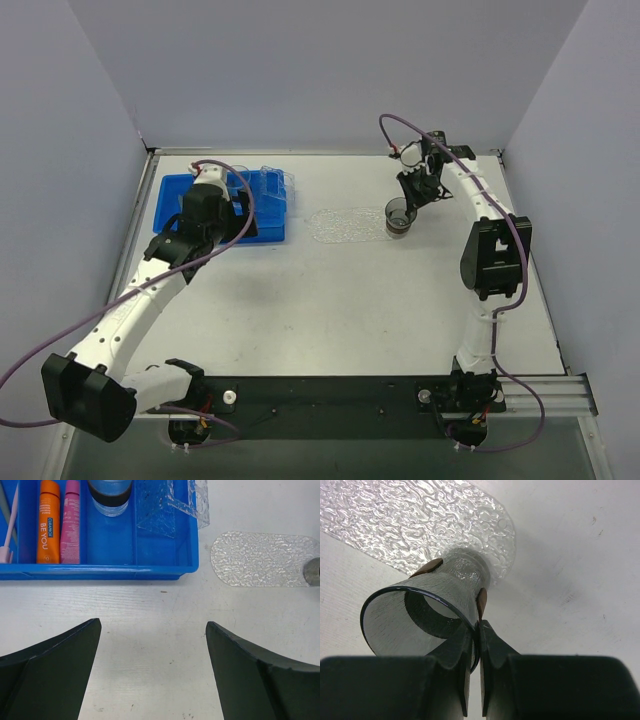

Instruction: Prepare toiletry sets of a toothbrush and toothpaste on the tray

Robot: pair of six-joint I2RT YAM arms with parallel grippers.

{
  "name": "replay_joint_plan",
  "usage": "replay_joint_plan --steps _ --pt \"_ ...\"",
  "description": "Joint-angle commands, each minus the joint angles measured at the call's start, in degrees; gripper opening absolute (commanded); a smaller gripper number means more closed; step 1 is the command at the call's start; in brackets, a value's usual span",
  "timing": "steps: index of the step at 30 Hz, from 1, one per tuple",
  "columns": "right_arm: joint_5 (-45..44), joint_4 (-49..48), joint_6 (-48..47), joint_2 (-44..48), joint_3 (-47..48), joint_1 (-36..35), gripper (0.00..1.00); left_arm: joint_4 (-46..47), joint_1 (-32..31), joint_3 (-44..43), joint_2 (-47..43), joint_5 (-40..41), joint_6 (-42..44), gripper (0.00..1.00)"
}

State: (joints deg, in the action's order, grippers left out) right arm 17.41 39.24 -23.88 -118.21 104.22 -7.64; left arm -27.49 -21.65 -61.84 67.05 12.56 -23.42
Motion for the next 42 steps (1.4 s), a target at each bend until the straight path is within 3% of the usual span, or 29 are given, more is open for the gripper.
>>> replay_joint_plan --steps 1,34,35,39,42 --pt "0.17 -0.04 0.50 -0.44 3.53 0.26 0.00 1.12 0.20 0.58 -2.27 -1.66 -1.01 0.97" --pt "0.08 -1.01 2.96 -4.31 6.61 1.13 0.00 0.50 0.20 1.90 -2.27 -2.54 -4.62 0.96" --pt "-0.18 -1.01 3.31 -4.48 6.78 1.14 0.01 0.50 0.20 1.90 -2.27 -2.54 -4.70 0.96" --pt "-0.27 -1.01 3.93 -4.66 7.22 1.31 0.21 0.50 0.20 1.81 -1.92 -2.71 -4.71 0.96" --pt "-0.45 -0.92 4.19 -4.57 7.31 1.22 0.25 0.59 0.12 1.73 -1.74 -2.89 -4.88 0.96"
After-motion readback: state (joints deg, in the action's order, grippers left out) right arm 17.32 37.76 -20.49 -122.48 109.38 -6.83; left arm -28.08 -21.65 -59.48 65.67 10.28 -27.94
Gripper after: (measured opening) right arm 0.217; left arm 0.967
